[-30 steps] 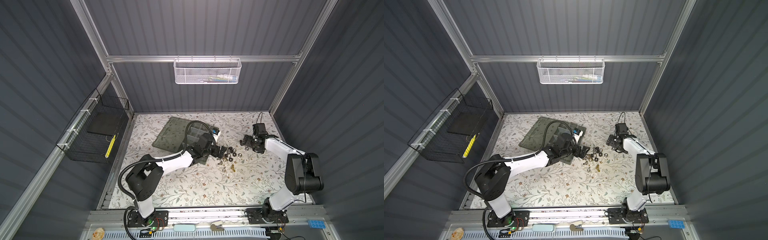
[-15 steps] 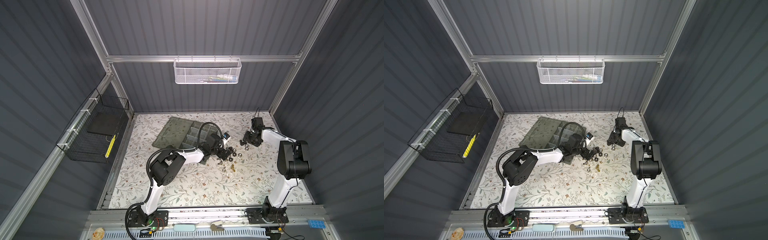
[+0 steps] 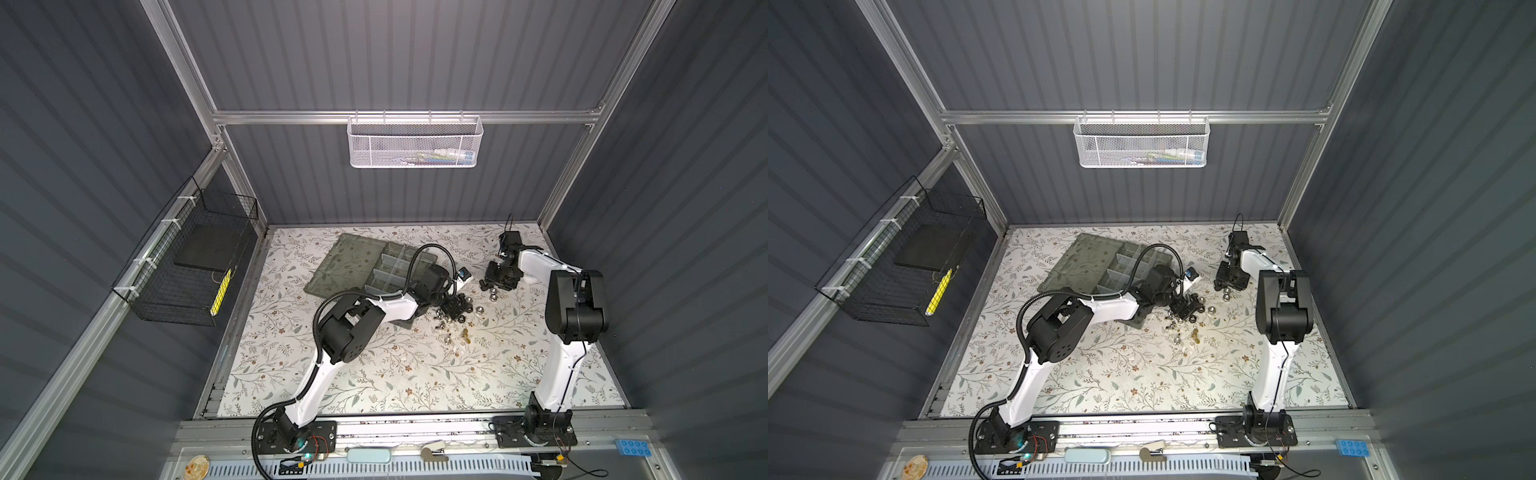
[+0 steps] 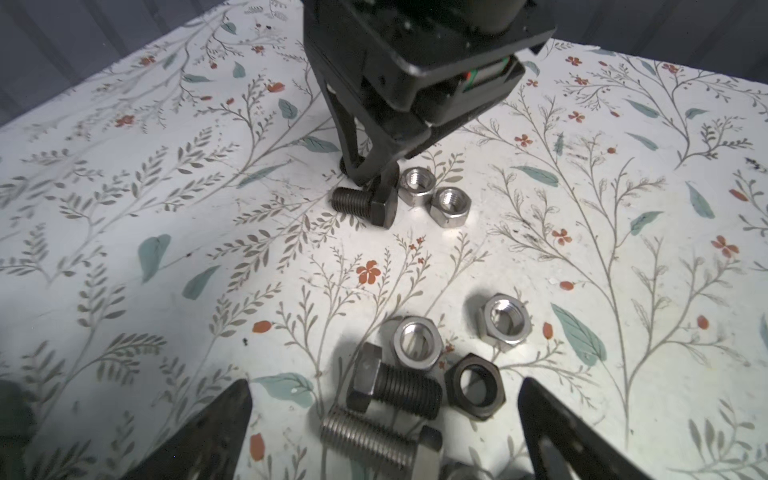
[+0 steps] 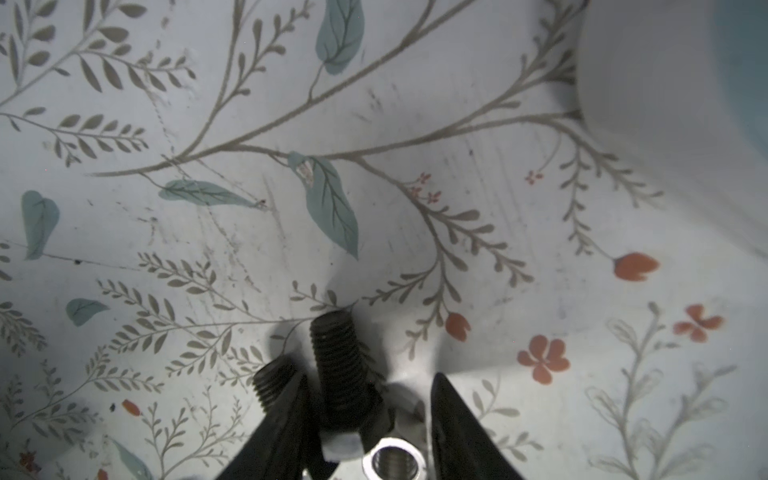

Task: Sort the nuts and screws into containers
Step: 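Close the right gripper on a black bolt while the left gripper hovers near the box, then lift the black bolt with the right gripper and carry it over the box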

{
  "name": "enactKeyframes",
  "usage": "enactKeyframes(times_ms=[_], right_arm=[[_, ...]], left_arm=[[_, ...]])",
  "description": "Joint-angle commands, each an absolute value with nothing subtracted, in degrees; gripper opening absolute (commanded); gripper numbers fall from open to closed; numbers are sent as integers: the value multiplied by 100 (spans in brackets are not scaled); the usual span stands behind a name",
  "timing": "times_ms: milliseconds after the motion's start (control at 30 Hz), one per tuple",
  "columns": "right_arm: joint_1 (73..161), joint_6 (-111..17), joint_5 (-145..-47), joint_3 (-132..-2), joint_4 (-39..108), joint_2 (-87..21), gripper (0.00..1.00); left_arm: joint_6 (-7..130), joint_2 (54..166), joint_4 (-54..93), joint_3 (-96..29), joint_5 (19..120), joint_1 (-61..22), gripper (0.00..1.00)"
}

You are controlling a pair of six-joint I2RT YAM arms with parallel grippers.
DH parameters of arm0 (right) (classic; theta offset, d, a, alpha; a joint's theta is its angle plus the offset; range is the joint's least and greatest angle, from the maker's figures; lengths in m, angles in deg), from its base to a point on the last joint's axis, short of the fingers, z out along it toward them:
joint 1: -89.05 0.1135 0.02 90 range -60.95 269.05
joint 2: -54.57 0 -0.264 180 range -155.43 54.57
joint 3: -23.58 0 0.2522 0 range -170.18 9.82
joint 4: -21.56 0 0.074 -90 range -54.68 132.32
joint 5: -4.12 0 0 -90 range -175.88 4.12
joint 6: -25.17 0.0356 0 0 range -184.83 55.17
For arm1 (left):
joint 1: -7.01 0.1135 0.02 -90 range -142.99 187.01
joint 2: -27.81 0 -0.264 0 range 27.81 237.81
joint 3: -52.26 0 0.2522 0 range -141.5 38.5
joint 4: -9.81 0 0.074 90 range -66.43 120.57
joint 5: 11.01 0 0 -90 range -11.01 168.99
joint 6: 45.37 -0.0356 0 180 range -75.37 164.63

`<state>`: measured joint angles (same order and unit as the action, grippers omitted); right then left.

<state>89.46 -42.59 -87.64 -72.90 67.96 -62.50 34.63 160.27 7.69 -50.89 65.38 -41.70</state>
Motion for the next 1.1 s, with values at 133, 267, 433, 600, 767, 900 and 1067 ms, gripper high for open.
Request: enactKeyframes(times_ms=[133,267,433,600,767,900,1067], right_arm=[[8897,-4382,-8842,-7516,7116,-6378,48],[8897,-4390,-8843,-7512,7135,-6391,47],[8897,-4428,-8868,-7574,7179,-6439,44],[8897,-4455,-8869,-7649,7249,-6502,40],[8897,-4512,-8869,-7806,7436,-6614,37],[8905,-4566,-8869,-7879,7564,-6680,33],[8905,-4627,-8868,-7921,7643,-6732,26]], left_arm=[[3581,16428,846,-5484,6055,-3917,100],[3851,16685,1119,-5947,5652,-3761,100],[3898,16826,1206,-6233,5634,-3738,100],[4029,16716,1146,-6248,5584,-3738,100],[4079,16590,1136,-6209,5573,-3737,100],[4133,16553,1117,-6213,5553,-3738,100],[4165,16519,1100,-6209,5533,-3737,100]])
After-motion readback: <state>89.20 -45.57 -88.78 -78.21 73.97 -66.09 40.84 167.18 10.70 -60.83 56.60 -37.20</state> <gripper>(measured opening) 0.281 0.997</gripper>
